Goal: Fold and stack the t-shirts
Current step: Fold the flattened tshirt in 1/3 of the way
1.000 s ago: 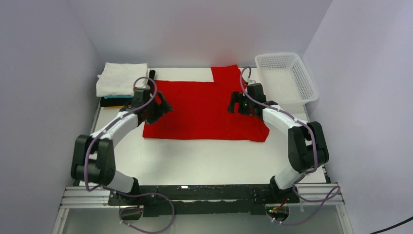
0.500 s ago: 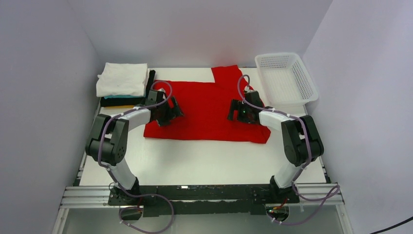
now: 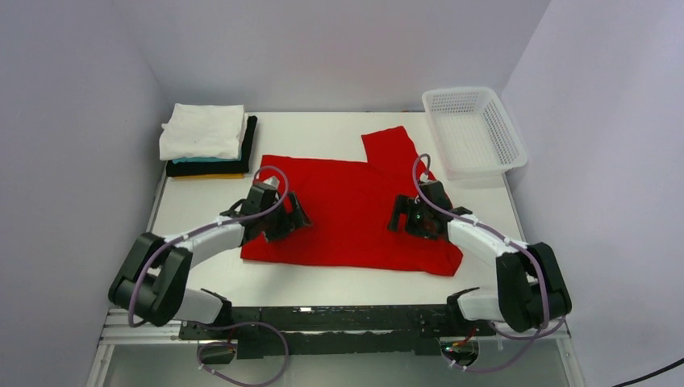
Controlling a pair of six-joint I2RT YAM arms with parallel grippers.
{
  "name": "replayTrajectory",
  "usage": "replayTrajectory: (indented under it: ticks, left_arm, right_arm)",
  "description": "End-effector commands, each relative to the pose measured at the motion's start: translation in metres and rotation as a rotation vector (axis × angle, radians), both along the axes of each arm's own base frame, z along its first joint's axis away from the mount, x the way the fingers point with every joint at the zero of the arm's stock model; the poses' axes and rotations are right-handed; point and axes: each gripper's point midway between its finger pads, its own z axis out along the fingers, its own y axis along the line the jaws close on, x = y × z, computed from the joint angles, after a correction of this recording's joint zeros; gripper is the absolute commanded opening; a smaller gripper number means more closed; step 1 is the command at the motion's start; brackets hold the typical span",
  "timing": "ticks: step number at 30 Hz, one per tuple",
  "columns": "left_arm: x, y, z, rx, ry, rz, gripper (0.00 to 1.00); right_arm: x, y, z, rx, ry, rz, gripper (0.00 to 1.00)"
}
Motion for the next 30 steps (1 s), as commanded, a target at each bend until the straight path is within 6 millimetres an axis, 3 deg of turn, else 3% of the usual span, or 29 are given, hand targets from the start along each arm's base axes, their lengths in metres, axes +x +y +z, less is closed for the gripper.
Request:
replayTrajectory:
  ticks: [1,5,7,9,13,17,21,25,30]
  left_arm:
    - [-0.104,0.032,-0.055,0.136,0.35,0.05,0.99]
    - [-0.129,0.043,-0.054,0.182,0.387,0.073,0.99]
    - [-0.135,0.042,-0.052,0.163,0.389,0.091,0.99]
    - [-0.143,0.038,-0.052,0.134,0.391,0.085,1.0]
    - [-0.136,0.048,-0.049,0.173,0.333,0.119,0.99]
    - [-0.091,0.044,-0.012,0.224,0.177,0.124,0.99]
    - [-0.041,0.034,0.045,0.246,0.011,0.117,1.0]
    - [0.0,0.059,0.083,0.314,-0.102,0.212,0.99]
    - [0.06,0.1,0.105,0.285,-0.247,0.319,0.99]
  right_arm:
    - [-0.053,-0.018,-0.016,-0.067,0.148,0.001,1.0]
    - [-0.061,-0.013,-0.011,-0.042,0.14,0.034,1.0]
    - [-0.064,-0.006,-0.008,-0.01,0.137,0.061,1.0]
    - [-0.062,-0.011,-0.006,-0.04,0.132,0.044,1.0]
    - [-0.055,-0.012,0.003,-0.037,0.079,0.036,1.0]
    - [-0.035,-0.013,0.033,-0.044,-0.022,0.011,1.0]
    - [0.002,-0.009,0.089,-0.003,-0.216,-0.04,1.0]
    - [0.031,-0.013,0.135,0.012,-0.383,-0.117,1.0]
    - [0.045,-0.005,0.153,0.066,-0.489,-0.115,1.0]
